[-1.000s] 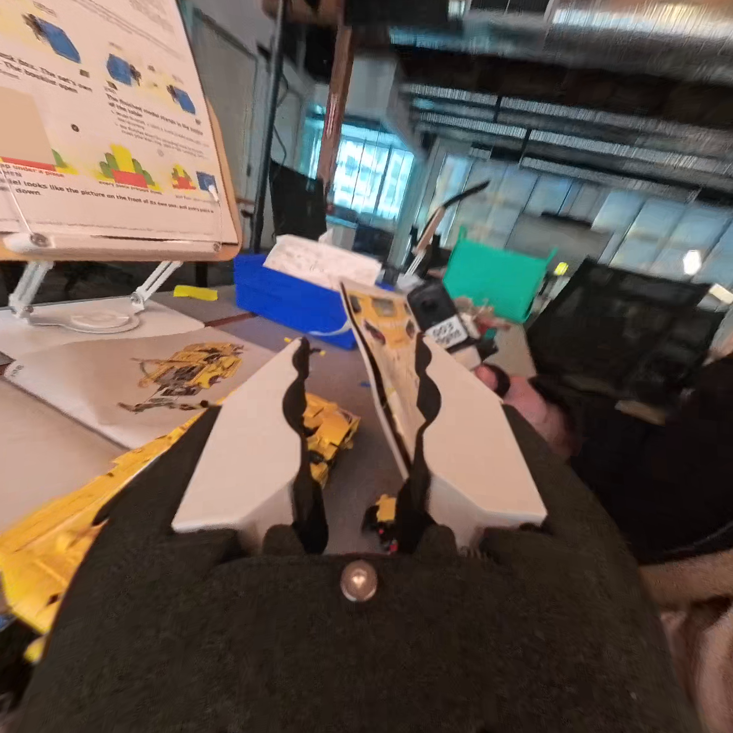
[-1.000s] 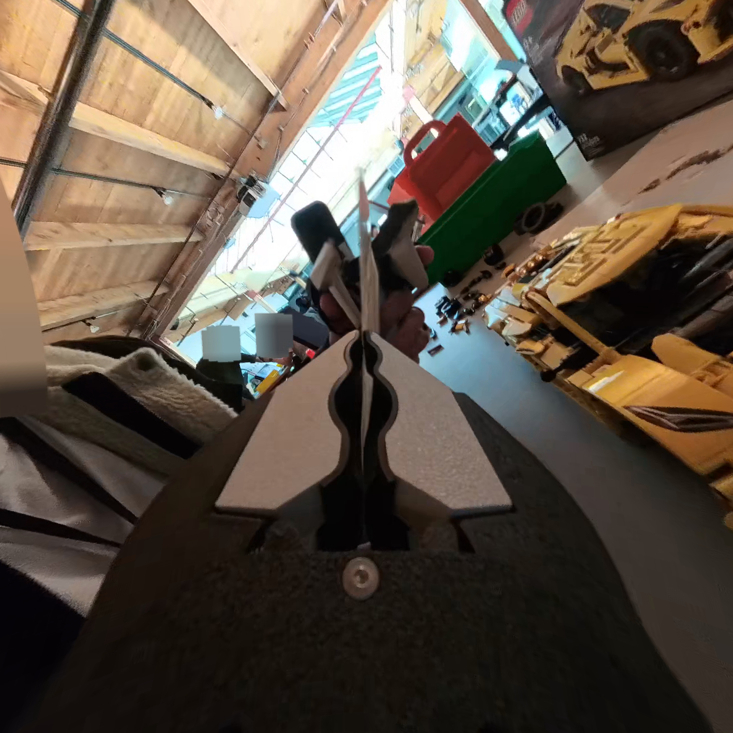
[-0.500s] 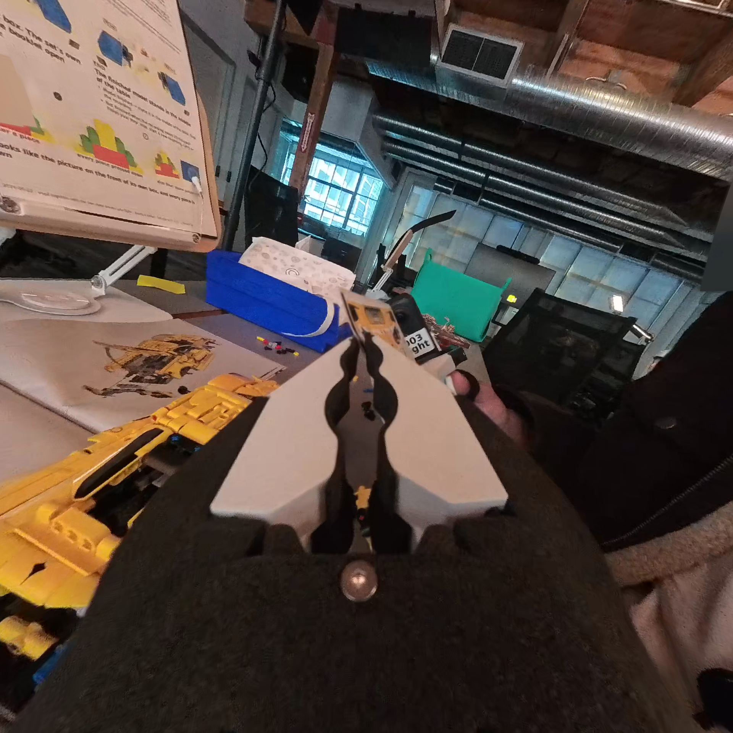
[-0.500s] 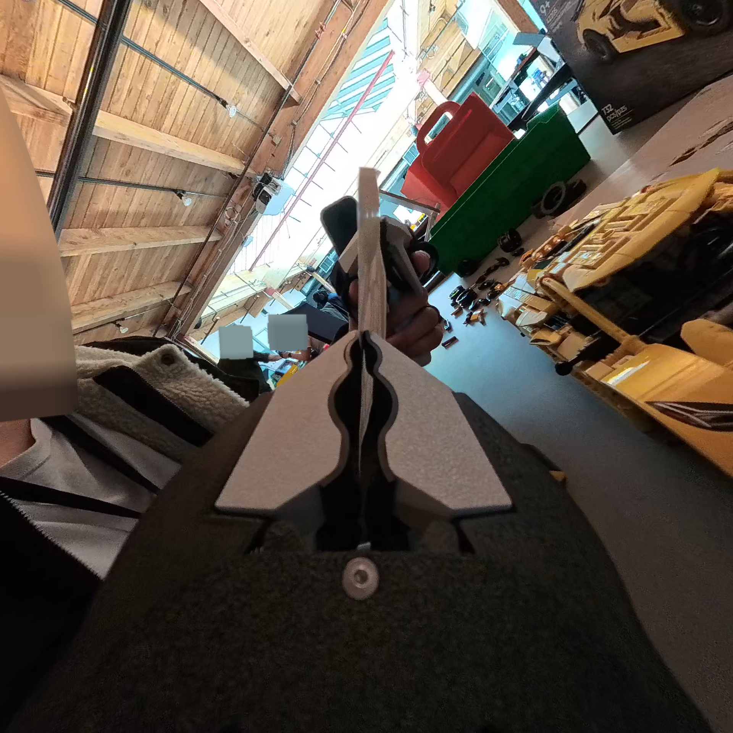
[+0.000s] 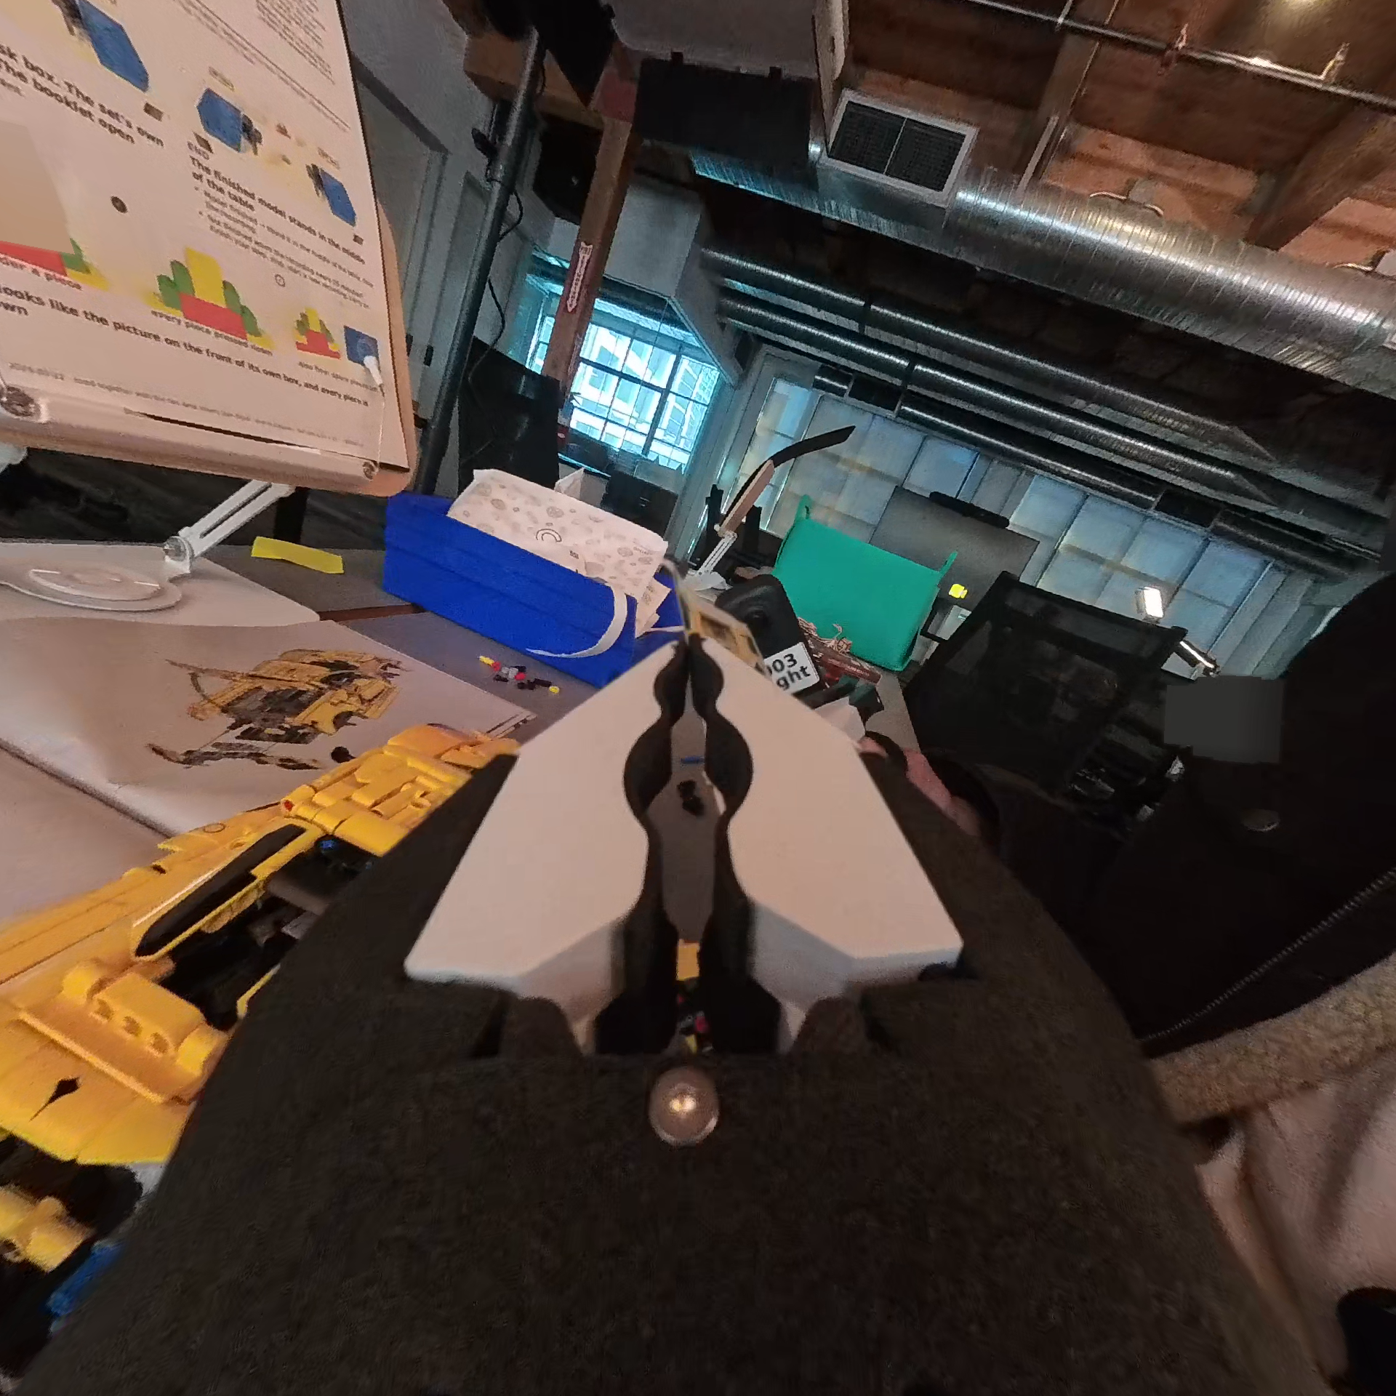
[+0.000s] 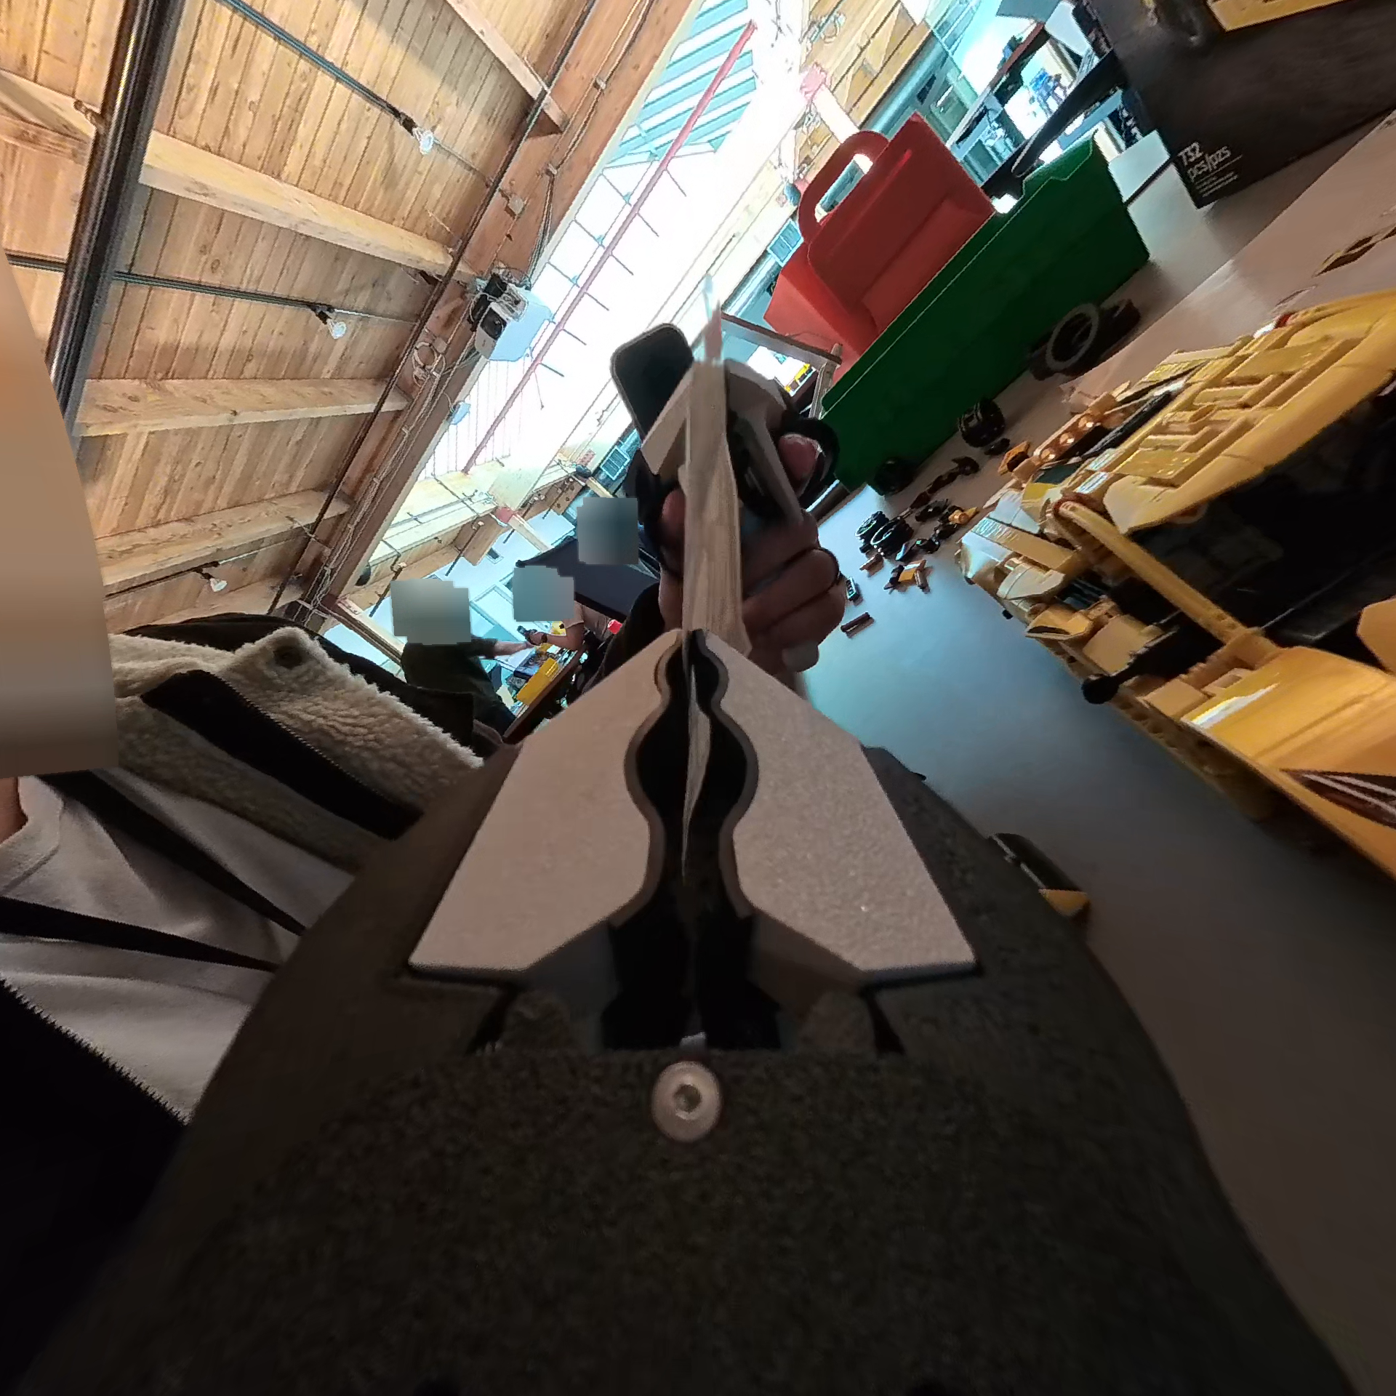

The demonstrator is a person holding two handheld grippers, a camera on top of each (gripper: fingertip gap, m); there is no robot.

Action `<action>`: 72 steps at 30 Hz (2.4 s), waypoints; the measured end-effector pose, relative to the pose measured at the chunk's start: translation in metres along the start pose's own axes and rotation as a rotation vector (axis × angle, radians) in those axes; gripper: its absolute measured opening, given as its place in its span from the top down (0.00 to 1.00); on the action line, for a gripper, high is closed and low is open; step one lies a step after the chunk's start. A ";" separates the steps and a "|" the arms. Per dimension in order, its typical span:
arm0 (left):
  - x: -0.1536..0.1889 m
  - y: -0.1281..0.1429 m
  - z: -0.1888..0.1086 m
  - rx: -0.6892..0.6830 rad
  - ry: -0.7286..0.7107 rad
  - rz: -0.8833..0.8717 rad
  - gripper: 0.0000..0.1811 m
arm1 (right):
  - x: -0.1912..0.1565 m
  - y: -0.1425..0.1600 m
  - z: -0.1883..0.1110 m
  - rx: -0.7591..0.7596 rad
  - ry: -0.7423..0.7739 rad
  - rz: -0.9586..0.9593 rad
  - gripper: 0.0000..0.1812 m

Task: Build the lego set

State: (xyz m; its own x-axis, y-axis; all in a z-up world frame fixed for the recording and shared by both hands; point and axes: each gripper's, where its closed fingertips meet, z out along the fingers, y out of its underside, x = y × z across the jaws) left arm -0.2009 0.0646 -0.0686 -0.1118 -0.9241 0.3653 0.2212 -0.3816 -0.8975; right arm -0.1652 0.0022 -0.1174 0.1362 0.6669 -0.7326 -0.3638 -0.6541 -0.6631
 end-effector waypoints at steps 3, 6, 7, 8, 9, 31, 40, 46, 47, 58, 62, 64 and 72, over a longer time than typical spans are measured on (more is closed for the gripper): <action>0.005 -0.002 -0.002 0.009 0.043 -0.026 1.00 | -0.004 0.004 0.003 -0.028 -0.004 -0.039 1.00; 0.005 -0.001 -0.003 0.008 0.055 -0.055 1.00 | -0.005 0.011 0.008 -0.069 0.013 -0.081 1.00; 0.003 0.000 -0.003 0.006 0.052 -0.061 1.00 | -0.005 0.011 0.008 -0.071 0.015 -0.083 1.00; 0.003 0.001 -0.003 0.008 0.052 -0.064 1.00 | -0.005 0.010 0.007 -0.067 0.014 -0.079 1.00; 0.004 -0.001 -0.002 0.020 0.063 -0.068 0.97 | -0.005 0.009 0.006 -0.059 0.013 -0.072 1.00; 0.001 0.002 -0.005 -0.018 0.038 -0.100 1.00 | 0.015 -0.024 -0.010 0.082 0.247 -0.273 0.76; 0.013 0.006 0.002 -0.007 0.102 -0.180 1.00 | -0.046 -0.009 0.053 -0.157 0.524 -1.046 0.63; 0.048 0.012 0.007 -0.042 0.271 -0.182 1.00 | -0.034 -0.012 0.055 -0.125 0.506 -0.917 0.58; 0.052 0.014 0.008 -0.055 0.290 -0.173 1.00 | -0.035 -0.011 0.056 -0.121 0.478 -0.893 0.58; 0.093 0.008 -0.001 -0.038 0.521 -0.170 1.00 | -0.072 -0.009 0.056 0.004 0.127 -0.631 0.81; 0.108 0.005 -0.006 -0.033 0.623 -0.201 1.00 | -0.085 -0.009 0.058 0.038 0.065 -0.621 0.89; 0.112 0.005 -0.008 -0.032 0.649 -0.212 1.00 | -0.087 -0.008 0.059 0.038 0.055 -0.633 0.91; 0.114 0.005 -0.009 -0.032 0.669 -0.236 1.00 | -0.090 -0.008 0.058 0.053 -0.010 -0.552 0.92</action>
State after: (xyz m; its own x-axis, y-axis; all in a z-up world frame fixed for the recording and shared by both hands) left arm -0.2209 -0.0424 -0.0332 -0.7267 -0.6026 0.3300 0.0904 -0.5600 -0.8236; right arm -0.2279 -0.0319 -0.0372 0.3115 0.9090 -0.2768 -0.2864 -0.1880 -0.9395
